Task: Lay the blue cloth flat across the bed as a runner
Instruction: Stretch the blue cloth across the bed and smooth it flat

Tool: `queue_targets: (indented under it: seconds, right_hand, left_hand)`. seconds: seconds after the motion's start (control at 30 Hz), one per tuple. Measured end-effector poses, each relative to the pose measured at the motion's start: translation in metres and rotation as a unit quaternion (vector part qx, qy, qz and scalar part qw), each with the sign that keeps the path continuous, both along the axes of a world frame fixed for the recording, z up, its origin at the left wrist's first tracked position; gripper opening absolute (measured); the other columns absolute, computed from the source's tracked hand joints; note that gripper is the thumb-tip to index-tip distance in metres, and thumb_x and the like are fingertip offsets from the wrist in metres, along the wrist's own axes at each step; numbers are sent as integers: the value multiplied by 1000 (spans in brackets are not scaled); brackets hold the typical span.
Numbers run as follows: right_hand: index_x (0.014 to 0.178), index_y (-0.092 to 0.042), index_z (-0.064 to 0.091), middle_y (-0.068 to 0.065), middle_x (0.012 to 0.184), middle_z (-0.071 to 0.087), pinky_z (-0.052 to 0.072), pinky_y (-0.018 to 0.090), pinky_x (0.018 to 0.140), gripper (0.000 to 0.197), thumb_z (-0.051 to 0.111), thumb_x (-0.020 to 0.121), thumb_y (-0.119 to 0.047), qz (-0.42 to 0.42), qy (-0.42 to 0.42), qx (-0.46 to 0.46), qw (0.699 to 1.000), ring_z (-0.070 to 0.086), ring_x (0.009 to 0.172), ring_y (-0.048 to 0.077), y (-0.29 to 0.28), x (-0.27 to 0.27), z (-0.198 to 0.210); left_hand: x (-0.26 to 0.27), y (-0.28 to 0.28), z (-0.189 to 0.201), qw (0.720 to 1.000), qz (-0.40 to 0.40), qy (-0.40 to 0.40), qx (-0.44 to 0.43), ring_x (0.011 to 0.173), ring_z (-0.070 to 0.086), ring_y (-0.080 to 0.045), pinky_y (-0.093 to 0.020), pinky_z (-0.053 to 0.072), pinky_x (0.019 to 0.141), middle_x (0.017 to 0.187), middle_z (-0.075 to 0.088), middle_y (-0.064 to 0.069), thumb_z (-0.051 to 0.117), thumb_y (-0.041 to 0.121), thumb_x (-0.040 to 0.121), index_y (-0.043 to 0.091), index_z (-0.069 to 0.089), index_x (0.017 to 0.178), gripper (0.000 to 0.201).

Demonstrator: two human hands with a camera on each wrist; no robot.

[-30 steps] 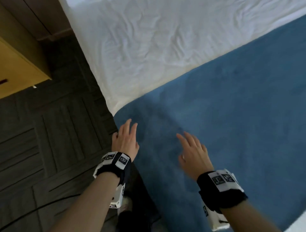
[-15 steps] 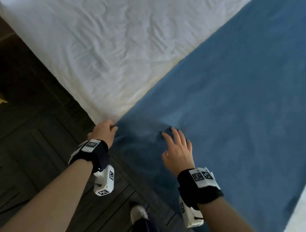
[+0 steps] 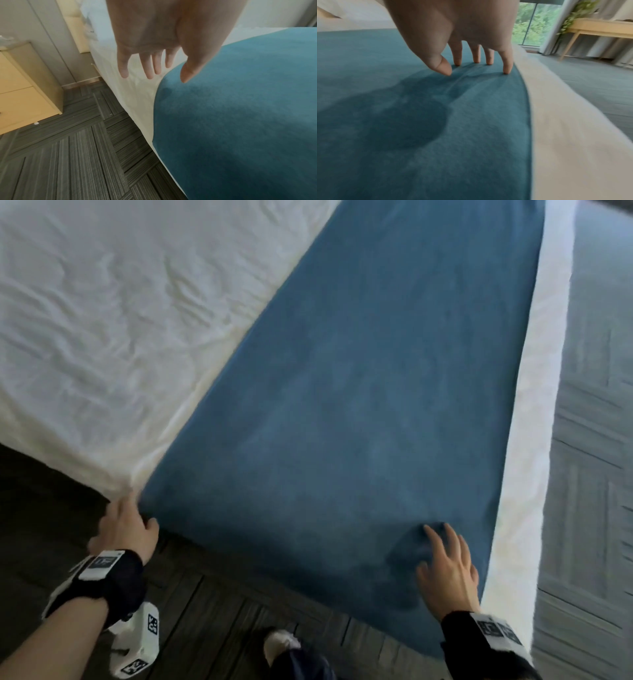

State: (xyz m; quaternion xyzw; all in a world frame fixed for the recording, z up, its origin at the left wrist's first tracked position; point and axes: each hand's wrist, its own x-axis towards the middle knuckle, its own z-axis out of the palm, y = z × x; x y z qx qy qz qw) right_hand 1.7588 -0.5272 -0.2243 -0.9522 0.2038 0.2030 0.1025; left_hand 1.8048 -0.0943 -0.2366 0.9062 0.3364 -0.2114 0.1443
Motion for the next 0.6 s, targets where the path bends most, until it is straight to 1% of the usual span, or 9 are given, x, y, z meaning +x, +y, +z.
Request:
queue_targets:
  seconds: [0.07,0.13,0.23,0.3,0.37,0.43,0.53,0.6]
  right_hand:
    - [143,-26,34,6,155,20,33,52,108,67,59,81,-14,-34,-11,2,999,15,143,29,-21,-16,-1]
    - [142,-19,35,14,152,22,33,52,107,68,61,80,-10,-64,-27,21,997,20,139,37,-33,-28,-4]
    - [140,-7,34,24,145,31,24,46,111,70,61,76,0,-153,-78,71,983,30,132,43,-40,-44,-5]
    - [139,-2,33,27,139,38,25,45,108,69,61,75,2,-208,-110,95,967,35,127,44,-39,-49,-6]
    - [139,0,33,28,136,40,26,45,107,69,63,76,0,-258,-131,109,951,37,125,44,-39,-53,-8]
    - [138,1,35,27,134,43,29,44,107,67,66,78,-4,-307,-143,118,933,39,124,41,-41,-55,-14]
    - [131,1,44,26,127,52,40,43,101,55,66,83,-14,-379,-144,146,902,50,116,38,-47,-54,-24]
    - [128,-3,44,26,121,58,44,44,95,47,61,87,-20,-439,-133,164,873,57,109,40,-48,-55,-31]
  left_hand:
    - [-8,-13,0,999,-36,4,-4,126,39,-43,-56,37,99,145,34,-18,56,18,88,14,33,141,58]
    - [-15,-23,0,998,-63,12,0,131,35,-41,-55,35,101,150,30,-15,55,20,89,14,29,143,61]
    - [-19,-35,0,995,-96,-1,4,133,34,-39,-55,36,101,151,29,-12,56,19,88,12,31,143,61]
    - [-19,-40,1,993,-113,-15,15,132,35,-39,-55,37,99,150,30,-12,58,17,86,10,33,141,61]
    - [-16,-43,2,991,-130,-23,28,134,33,-38,-55,36,99,151,28,-12,59,16,86,9,34,141,62]
    - [-4,-42,2,988,-146,-37,38,136,30,-38,-54,34,102,153,26,-14,60,16,85,8,32,142,63]
    - [31,-38,-2,987,-148,-53,30,137,27,-40,-52,28,109,151,25,-21,56,16,87,4,28,143,63]
    - [55,-32,-6,989,-127,-69,13,133,29,-43,-54,27,109,146,30,-27,55,14,88,-1,31,140,59]
